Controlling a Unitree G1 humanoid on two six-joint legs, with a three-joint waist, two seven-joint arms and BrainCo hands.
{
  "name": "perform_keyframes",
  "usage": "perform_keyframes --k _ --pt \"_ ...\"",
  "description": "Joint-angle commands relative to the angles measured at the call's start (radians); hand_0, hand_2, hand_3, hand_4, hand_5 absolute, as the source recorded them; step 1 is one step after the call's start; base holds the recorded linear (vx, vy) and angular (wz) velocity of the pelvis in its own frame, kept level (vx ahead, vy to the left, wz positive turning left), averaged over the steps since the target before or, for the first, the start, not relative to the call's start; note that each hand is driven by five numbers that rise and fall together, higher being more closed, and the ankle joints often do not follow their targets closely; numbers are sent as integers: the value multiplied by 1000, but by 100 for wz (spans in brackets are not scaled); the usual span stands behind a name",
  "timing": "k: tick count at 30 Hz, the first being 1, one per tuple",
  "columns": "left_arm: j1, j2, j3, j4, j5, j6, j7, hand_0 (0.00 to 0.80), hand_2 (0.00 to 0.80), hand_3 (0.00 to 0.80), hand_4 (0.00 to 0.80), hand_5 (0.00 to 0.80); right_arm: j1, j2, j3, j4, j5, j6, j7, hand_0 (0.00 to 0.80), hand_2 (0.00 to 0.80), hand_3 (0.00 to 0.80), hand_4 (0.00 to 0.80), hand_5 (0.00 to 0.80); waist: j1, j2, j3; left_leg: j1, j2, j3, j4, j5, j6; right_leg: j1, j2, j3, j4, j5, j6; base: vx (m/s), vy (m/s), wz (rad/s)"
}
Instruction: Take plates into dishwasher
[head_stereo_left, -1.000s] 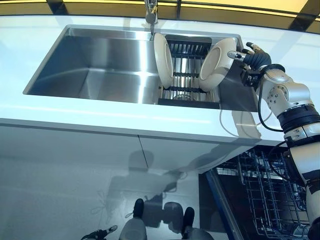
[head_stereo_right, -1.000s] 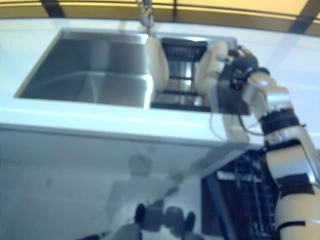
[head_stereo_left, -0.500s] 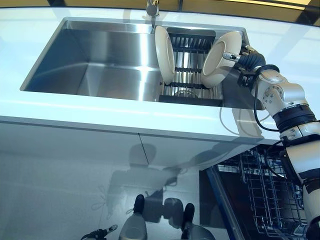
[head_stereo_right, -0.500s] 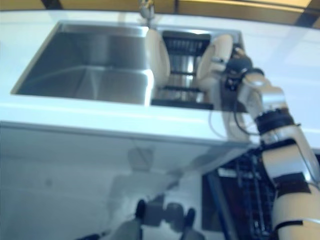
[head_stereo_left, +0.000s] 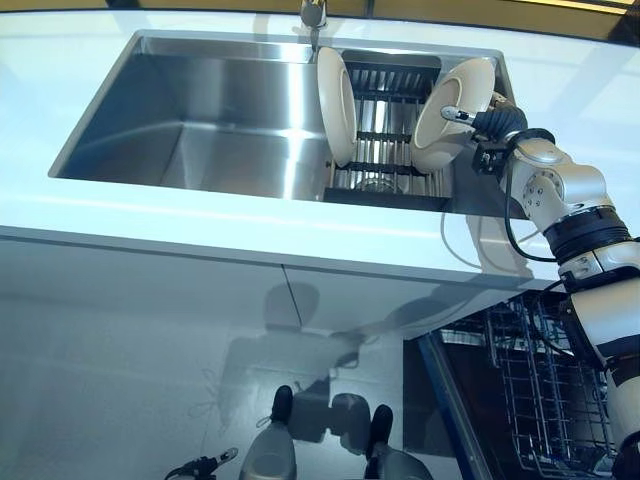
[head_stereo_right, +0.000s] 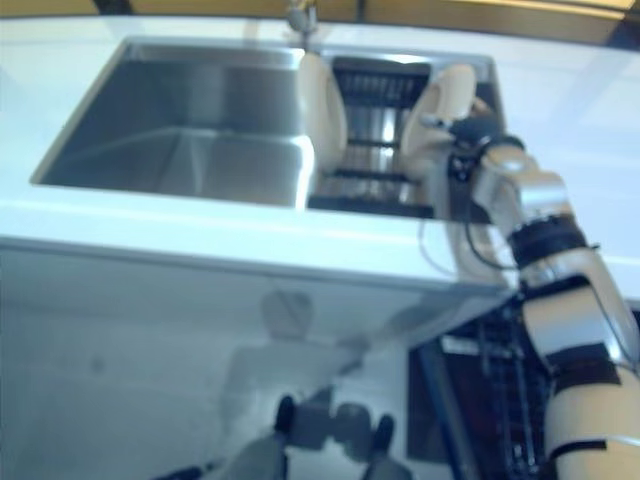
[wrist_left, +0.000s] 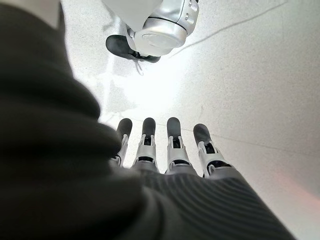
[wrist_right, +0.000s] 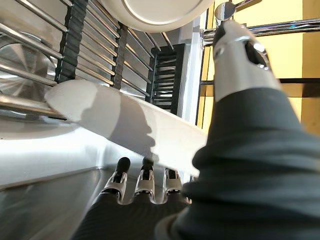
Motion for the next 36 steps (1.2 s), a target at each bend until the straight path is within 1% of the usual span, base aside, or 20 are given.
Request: perform_keyframes --k 1,2,3,4,5,6,12,16,23,26,29,33,36 --pt "-2 18 -46 56 -38 -3 16 0 0 0 0 0 -176 -20 63 47 -25 -31 0 0 0 0 0 0 18 -39 -17 -22 -13 -45 -6 -3 13 -4 -76 -35 -1 25 36 10 16 5" --pt "-2 18 -46 58 -39 -4 16 0 0 0 0 0 -183 -20 68 56 -29 -31 -3 0 0 0 0 0 20 -40 -18 -23 -13 -47 -6 -3 12 -4 -76 -36 -1 25 37 9 15 7" --pt "-1 18 -44 58 -39 -3 14 0 0 0 0 0 -191 -21 71 65 -35 -30 -8 75 75 75 75 75 22 -40 -19 -23 -14 -48 -6 -3 13 -4 -76 -37 -1 24 36 8 16 8" --pt "1 17 -44 60 -39 -3 15 0 0 0 0 0 -198 -22 75 75 -37 -32 -14 188 188 188 188 188 23 -39 -19 -24 -14 -50 -6 -2 13 -5 -76 -37 -1 25 36 7 18 6" --pt "3 17 -44 61 -42 -4 13 0 0 0 0 0 -207 -25 78 85 -44 -32 -17 464 464 464 464 464 24 -39 -19 -24 -15 -52 -6 -2 13 -5 -76 -38 -1 25 37 6 18 5" --pt "5 16 -43 63 -43 -4 13 0 0 0 0 0 -213 -28 80 93 -48 -33 -22 800 800 800 800 800 26 -38 -18 -24 -15 -53 -6 -1 12 -4 -76 -39 -1 25 37 4 18 5" --pt "18 17 -41 72 -30 -6 15 0 0 0 0 0 -237 -40 94 135 -67 -32 -43 800 800 800 800 800 35 -42 -24 -23 -16 -58 -6 -1 12 0 -78 -46 -1 24 39 10 5 6" --pt "22 25 -36 73 -18 -9 13 0 0 0 0 0 -248 -55 107 154 -134 -24 -22 800 800 800 800 800 37 -44 -28 -20 -15 -58 -6 -2 11 3 -80 -49 -1 25 42 0 -5 4" --pt "23 24 -41 67 -9 -4 9 0 0 0 0 0 -270 -73 147 193 -198 -17 11 800 800 800 800 800 38 -47 -37 -17 -14 -54 -6 -3 10 4 -78 -51 -1 24 43 -1 0 0" --pt "26 25 -41 68 -8 -6 9 0 0 0 0 0 -275 -81 158 201 -202 -13 20 800 800 800 800 800 38 -51 -39 -14 -13 -52 -6 -4 10 8 -76 -50 -1 23 42 0 0 0" --pt "28 26 -44 71 -2 -8 8 0 0 0 0 0 -279 -80 159 204 -169 -39 29 800 800 800 800 800 37 -57 -44 -9 -10 -48 -6 -5 7 12 -73 -50 -1 21 41 0 0 0" --pt "31 30 -41 74 8 -14 7 0 0 0 0 0 -279 -82 156 188 -172 -80 35 800 800 800 800 800 34 -65 -54 -2 -8 -45 -6 -7 6 18 -68 -47 -1 19 40 0 0 0" --pt "33 36 -35 72 8 -16 10 0 0 0 0 0 -274 -88 153 145 -170 -99 22 800 800 800 800 800 30 -75 -66 7 -6 -40 -6 -11 4 26 -65 -45 -1 16 40 0 0 0"
